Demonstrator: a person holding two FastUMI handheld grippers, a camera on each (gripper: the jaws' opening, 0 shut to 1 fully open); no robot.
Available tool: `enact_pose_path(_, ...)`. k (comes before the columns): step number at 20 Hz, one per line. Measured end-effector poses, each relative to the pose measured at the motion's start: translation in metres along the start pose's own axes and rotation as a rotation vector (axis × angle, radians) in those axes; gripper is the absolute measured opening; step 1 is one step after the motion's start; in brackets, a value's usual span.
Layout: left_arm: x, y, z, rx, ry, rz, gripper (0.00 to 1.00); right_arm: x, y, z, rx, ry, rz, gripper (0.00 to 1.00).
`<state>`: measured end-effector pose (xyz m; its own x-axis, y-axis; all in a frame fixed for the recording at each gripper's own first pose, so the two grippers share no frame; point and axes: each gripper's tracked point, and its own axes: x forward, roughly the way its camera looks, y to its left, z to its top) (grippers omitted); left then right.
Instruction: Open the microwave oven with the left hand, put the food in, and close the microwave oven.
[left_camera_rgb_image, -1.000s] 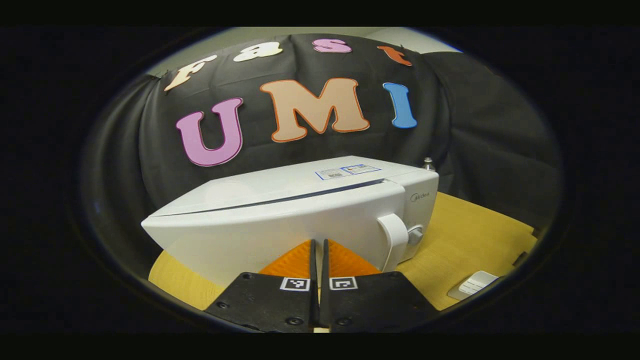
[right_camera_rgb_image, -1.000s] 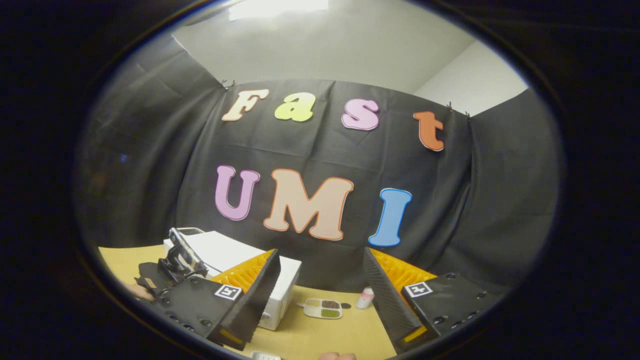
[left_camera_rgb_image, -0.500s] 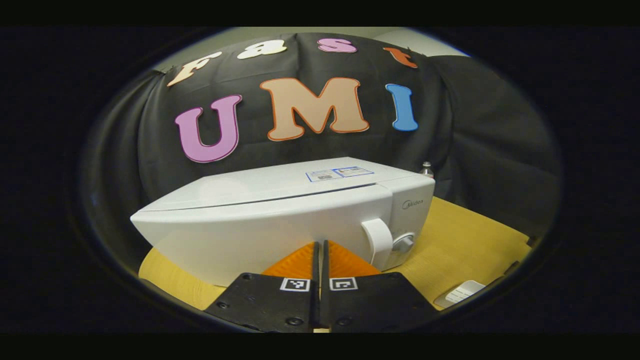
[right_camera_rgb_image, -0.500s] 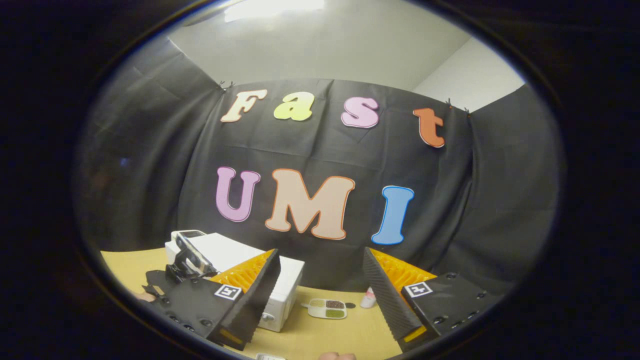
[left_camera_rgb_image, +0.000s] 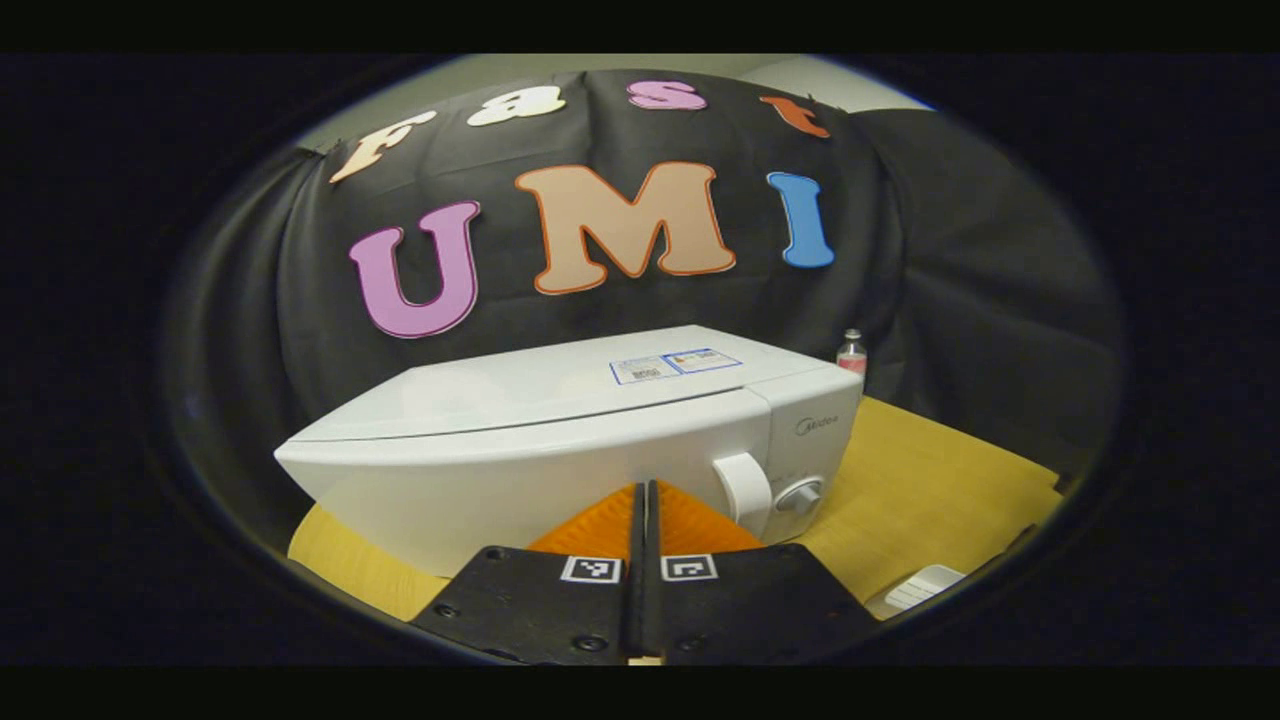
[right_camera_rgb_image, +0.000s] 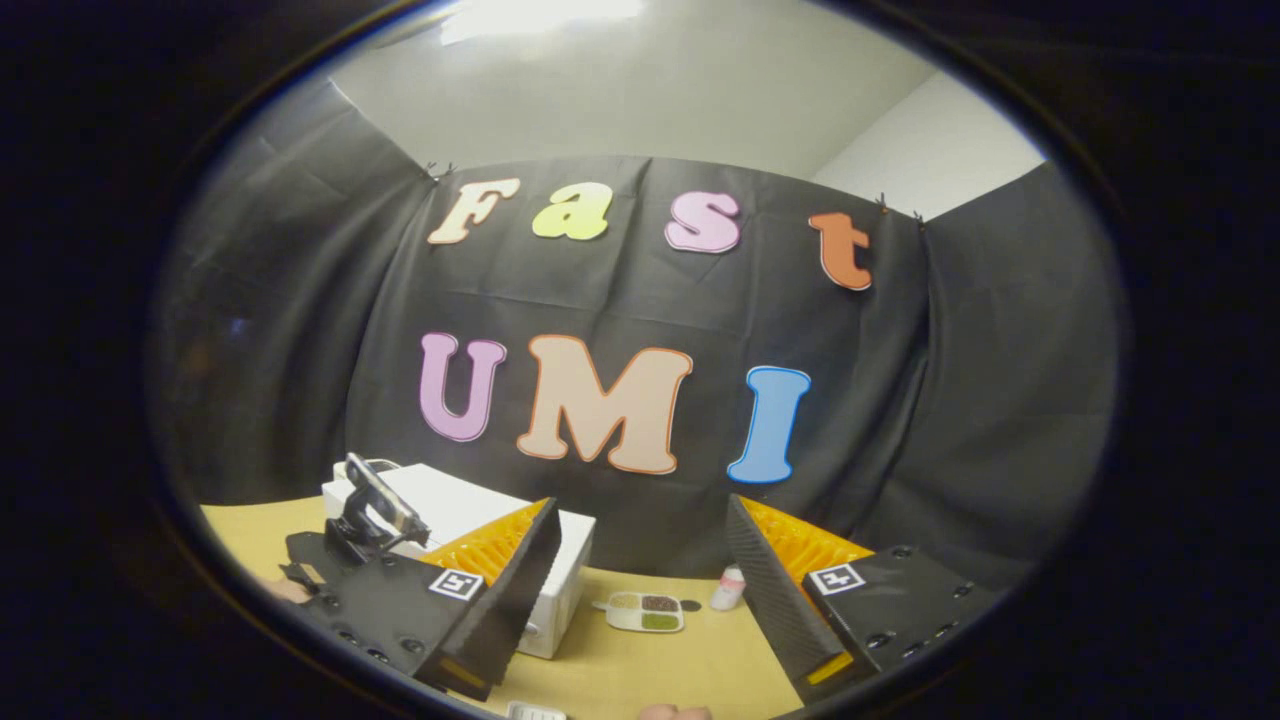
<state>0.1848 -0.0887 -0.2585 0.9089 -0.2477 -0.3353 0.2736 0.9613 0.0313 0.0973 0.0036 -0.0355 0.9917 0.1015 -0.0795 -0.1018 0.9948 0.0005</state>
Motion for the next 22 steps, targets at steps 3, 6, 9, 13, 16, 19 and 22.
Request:
enact_pose_path(3,-0.034,0.005,0.034,-0.047,-0.061,0.015,0.01,-0.001,0.005,-0.002,0.017,0.003,0.008,1.0)
enact_pose_path(6,-0.071,0.011,0.072,-0.036,-0.124,0.007,0.0,-0.006,0.014,-0.008,0.023,0.01,0.036,0.96)
enact_pose_path(9,-0.11,0.016,0.108,-0.057,-0.191,-0.002,0.02,-0.013,0.018,-0.005,0.029,0.005,0.057,1.0)
enact_pose_path(13,-0.151,0.022,0.14,-0.059,-0.234,0.003,0.64,-0.023,0.025,0.003,0.042,-0.004,0.082,0.96)
enact_pose_path(16,-0.184,0.035,0.16,-0.099,-0.275,0.055,0.95,-0.031,0.027,0.01,0.046,-0.009,0.093,0.96)
enact_pose_path(19,-0.213,0.049,0.18,-0.079,-0.312,0.11,0.95,-0.04,0.027,0.01,0.074,0.005,0.101,1.0)
enact_pose_path(22,-0.236,0.061,0.197,-0.104,-0.351,0.14,0.94,-0.045,0.02,0.014,0.088,0.007,0.097,1.0)
